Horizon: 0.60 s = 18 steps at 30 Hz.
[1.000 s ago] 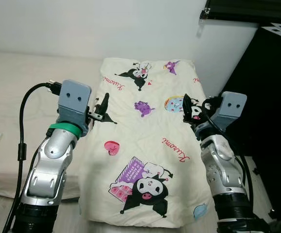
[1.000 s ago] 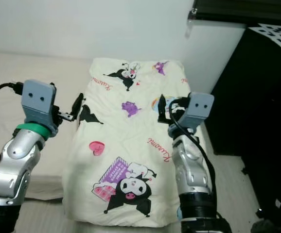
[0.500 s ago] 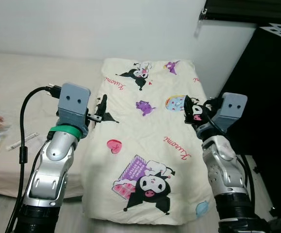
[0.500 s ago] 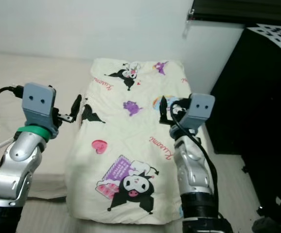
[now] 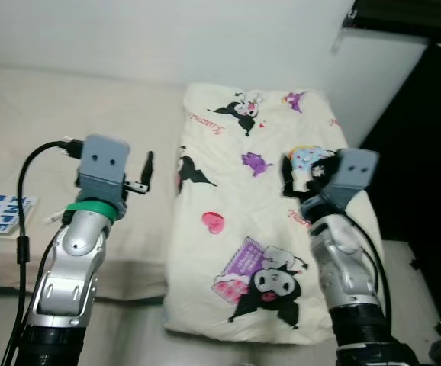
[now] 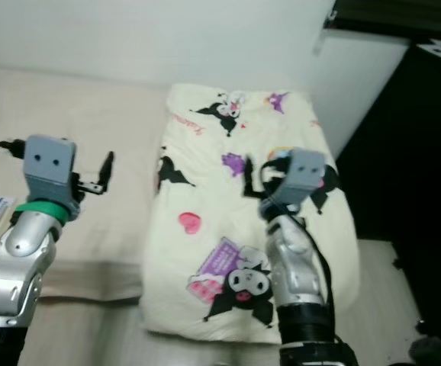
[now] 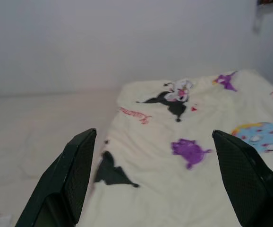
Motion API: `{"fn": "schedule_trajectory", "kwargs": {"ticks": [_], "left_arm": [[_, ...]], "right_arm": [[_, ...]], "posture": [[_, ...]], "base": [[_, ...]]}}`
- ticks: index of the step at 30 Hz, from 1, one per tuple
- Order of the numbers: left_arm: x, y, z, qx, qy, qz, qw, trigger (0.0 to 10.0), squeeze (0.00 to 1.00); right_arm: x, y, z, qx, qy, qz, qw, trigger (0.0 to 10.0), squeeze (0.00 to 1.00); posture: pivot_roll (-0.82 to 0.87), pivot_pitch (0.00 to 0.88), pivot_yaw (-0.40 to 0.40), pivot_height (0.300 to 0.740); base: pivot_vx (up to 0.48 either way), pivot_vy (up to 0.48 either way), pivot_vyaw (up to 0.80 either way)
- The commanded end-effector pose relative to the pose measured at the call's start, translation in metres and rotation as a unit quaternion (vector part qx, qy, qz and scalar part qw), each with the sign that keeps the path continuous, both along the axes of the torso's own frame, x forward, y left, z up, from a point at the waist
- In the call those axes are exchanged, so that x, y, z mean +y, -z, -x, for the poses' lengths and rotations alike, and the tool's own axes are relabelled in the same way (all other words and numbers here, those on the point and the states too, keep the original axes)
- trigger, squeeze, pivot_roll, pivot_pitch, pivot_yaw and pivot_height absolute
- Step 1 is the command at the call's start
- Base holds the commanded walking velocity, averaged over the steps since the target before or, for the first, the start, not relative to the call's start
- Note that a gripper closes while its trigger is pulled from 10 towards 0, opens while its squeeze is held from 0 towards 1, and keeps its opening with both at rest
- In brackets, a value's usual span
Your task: Clean up the room
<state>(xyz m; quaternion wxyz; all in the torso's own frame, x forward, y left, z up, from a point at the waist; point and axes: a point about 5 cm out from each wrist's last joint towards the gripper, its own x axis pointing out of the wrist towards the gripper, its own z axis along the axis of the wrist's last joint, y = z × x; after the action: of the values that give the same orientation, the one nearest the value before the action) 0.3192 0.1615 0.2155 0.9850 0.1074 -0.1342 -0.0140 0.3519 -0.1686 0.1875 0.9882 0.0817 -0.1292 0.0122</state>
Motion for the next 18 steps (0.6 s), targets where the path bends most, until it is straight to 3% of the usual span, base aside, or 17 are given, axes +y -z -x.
{"fn": "schedule_trajectory", "kwargs": {"ticks": [1, 12, 18], "left_arm": [[0.0011, 0.0036, 0.0002, 0.006, -0.002, -0.005, 1.0, 10.0, 0.0], [0.0019, 0.0038, -0.0003, 0.007, -0.002, -0.008, 1.0, 10.0, 0.0], [0.0024, 0.0056, -0.0013, 0.012, -0.006, -0.028, 1.0, 10.0, 0.0]], "right_arm": [[-0.0038, 0.0055, 0.0017, 0.008, 0.008, -0.001, 1.0, 10.0, 0.0], [-0.004, 0.0062, 0.0022, 0.007, 0.011, -0.003, 1.0, 10.0, 0.0], [-0.0041, 0.0074, 0.0033, 0.007, 0.013, -0.005, 1.0, 10.0, 0.0]], "posture": [[0.02, 0.089, 0.006, 0.726], [0.02, 0.092, 0.011, 0.726], [0.02, 0.096, 0.016, 0.726]], "base": [[0.0, 0.405, 0.0], [0.0, 0.384, 0.0], [0.0, 0.042, 0.0]]}}
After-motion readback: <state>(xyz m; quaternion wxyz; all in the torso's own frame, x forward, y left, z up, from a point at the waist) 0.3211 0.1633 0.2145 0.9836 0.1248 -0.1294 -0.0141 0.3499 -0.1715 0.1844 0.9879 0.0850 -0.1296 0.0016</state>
